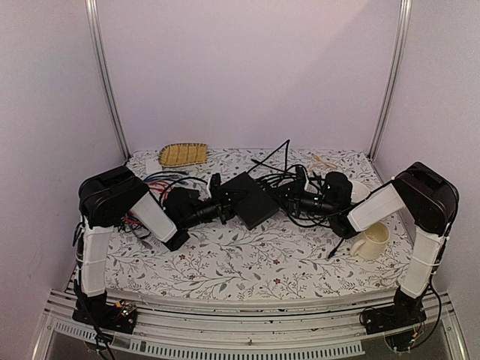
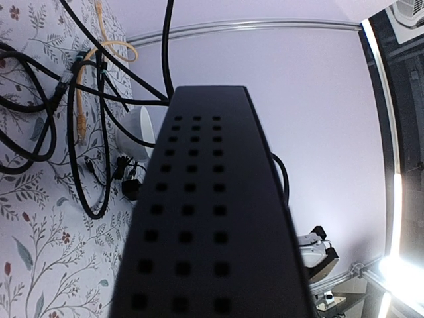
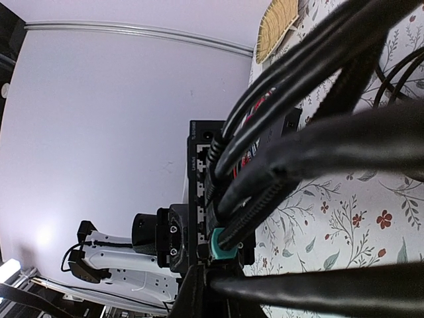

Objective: Pull the plug from the switch port
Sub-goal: Pull the connector from the switch port.

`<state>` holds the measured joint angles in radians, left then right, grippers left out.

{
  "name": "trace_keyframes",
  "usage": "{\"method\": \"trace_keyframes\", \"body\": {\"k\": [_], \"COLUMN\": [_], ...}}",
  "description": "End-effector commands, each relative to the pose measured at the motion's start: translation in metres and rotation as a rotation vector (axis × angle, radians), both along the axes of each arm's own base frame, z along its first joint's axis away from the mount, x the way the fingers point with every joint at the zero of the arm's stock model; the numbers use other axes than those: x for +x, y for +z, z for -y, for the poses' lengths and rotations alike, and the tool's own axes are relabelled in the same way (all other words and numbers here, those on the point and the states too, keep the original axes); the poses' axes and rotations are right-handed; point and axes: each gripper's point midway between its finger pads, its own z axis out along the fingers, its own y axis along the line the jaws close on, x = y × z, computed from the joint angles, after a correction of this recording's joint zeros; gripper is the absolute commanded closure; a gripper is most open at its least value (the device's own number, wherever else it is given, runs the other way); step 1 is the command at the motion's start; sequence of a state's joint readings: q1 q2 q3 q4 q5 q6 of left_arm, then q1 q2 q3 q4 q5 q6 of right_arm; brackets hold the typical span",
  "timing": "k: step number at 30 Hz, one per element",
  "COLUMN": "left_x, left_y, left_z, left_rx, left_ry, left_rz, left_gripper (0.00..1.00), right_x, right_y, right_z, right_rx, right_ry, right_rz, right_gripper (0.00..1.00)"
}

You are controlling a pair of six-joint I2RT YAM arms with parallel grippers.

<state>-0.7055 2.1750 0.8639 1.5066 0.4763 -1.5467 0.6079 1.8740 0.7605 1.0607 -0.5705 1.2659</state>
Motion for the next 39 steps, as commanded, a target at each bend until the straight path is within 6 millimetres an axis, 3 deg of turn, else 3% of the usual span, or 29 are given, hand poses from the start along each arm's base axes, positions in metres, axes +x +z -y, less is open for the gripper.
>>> {"method": "trace_keyframes", "body": {"k": [1,15,39], "left_x": [-0.012,-0.009,-0.009], "left_y": [0.064,0.059,0.056], "left_z": [-0.004,-0.008,-0.012], "left_rx": [-0.178,-0.174,-0.172], "left_ry": [-0.017,-0.007,0.017], "left_rz": [0.189,0.180,0.175], "left_gripper": [1.00,1.00,1.00], "right_x": [0.004,0.029,0.033], "right_y": [0.012,0.016,0.027], "right_z": [-0.004,0.029,0.051], "right_rx": [-0.006,-0.022,-0.029], "right_ry": [-0.009,-0.123,-0.197], "right_rz": [0.059,0.068,0.093], "right_gripper": [0.99,0.99,0.99]}}
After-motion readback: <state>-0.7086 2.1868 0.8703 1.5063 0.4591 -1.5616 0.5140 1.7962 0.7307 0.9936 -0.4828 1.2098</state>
